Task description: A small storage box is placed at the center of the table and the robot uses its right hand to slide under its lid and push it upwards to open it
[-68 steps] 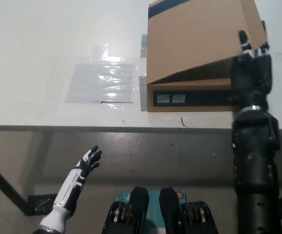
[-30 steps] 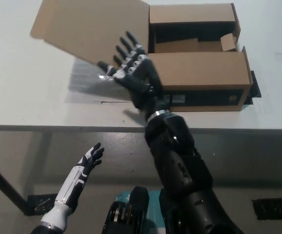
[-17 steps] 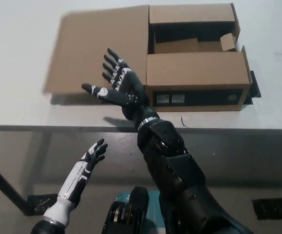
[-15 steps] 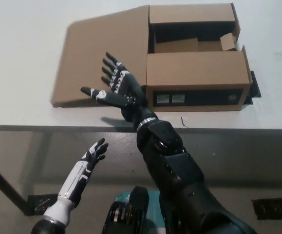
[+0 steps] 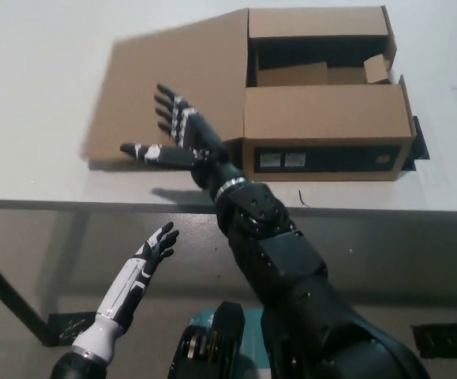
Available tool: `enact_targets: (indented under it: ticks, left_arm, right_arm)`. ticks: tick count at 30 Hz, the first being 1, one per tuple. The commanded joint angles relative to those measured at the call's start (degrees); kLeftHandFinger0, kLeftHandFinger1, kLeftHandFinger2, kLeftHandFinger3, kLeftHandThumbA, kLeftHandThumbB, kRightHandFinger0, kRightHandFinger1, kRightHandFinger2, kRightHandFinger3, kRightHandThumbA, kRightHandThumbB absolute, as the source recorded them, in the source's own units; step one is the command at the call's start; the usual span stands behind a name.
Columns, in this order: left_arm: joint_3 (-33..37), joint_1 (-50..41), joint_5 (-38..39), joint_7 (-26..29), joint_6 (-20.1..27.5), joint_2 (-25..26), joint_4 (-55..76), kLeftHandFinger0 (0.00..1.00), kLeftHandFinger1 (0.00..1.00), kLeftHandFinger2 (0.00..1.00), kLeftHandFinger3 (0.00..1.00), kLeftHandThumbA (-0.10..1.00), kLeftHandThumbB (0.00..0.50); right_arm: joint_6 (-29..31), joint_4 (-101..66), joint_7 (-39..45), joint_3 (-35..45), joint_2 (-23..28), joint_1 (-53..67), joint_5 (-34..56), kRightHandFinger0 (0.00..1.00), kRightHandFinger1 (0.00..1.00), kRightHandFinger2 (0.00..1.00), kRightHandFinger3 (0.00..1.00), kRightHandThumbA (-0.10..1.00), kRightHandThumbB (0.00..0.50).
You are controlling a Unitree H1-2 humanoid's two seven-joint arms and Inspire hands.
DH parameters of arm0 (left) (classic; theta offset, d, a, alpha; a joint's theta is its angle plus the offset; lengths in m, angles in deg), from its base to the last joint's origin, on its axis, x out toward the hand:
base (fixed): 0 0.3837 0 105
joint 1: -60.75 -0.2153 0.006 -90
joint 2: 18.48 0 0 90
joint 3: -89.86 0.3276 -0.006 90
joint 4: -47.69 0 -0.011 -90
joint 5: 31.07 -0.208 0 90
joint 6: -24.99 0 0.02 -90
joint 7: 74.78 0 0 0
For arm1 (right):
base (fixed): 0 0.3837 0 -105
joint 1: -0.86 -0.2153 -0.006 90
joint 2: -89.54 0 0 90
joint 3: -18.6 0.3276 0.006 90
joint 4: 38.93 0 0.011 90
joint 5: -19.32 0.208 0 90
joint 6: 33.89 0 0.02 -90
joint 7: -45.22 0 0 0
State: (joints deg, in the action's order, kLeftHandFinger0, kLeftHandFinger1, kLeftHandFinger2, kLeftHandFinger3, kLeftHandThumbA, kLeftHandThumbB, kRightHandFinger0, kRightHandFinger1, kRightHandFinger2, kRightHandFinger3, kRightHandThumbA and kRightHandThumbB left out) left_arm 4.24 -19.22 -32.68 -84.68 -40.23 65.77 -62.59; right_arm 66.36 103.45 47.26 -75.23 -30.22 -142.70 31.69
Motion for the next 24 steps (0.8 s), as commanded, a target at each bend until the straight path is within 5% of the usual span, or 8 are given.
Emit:
enact_targets:
  ticks: [1,4,9,15,20,22,24]
  left_arm:
    - [0.05,1.34,0.34,-0.71,2.15,0.88,0.34,1.0,1.0,1.0,1.0,1.0,0.5]
    - [0.12,1.25,-0.51,-0.33,2.1,0.95,0.29,1.0,1.0,1.0,1.0,1.0,0.5]
    - [0.26,1.42,-0.65,-0.36,1.96,0.77,0.17,1.0,1.0,1.0,1.0,1.0,0.5]
    - [0.19,1.21,0.06,-0.67,1.58,0.58,0.25,1.0,1.0,1.0,1.0,1.0,0.5]
    - [0.01,1.17,-0.03,-0.42,2.15,0.71,-0.29,1.0,1.0,1.0,1.0,1.0,0.5]
    - [-0.2,0.95,0.76,-0.83,2.15,0.91,-0.41,1.0,1.0,1.0,1.0,1.0,0.5]
    - [-0.4,0.72,0.79,-0.77,2.15,1.17,-0.3,1.0,1.0,1.0,1.0,1.0,0.5]
  right_arm:
    - [-7.58,-23.96,3.58,-0.01,0.54,-2.53,2.33,1.0,1.0,1.0,1.0,1.0,0.359]
    - [-12.89,-38.2,2.85,0.09,1.03,-4.96,4.79,1.0,1.0,1.0,1.0,1.0,0.393]
    - [-18.19,-55.43,1.28,1.91,3.34,-9.28,10.57,1.0,1.0,1.0,1.0,1.0,0.37]
    - [-19.94,-73.2,-0.75,3.11,10.48,-7.95,5.58,1.0,1.0,1.0,1.0,1.0,0.359]
    - [-17.0,-88.08,0.2,8.94,22.06,0.56,-1.43,1.0,1.0,1.0,1.0,1.0,0.324]
    - [-16.51,-92.74,0.83,12.26,27.35,5.38,1.05,1.0,1.0,1.0,1.0,1.0,0.395]
    - [-16.03,-96.85,0.78,15.05,31.22,10.72,3.57,1.0,1.0,1.0,1.0,1.0,0.413]
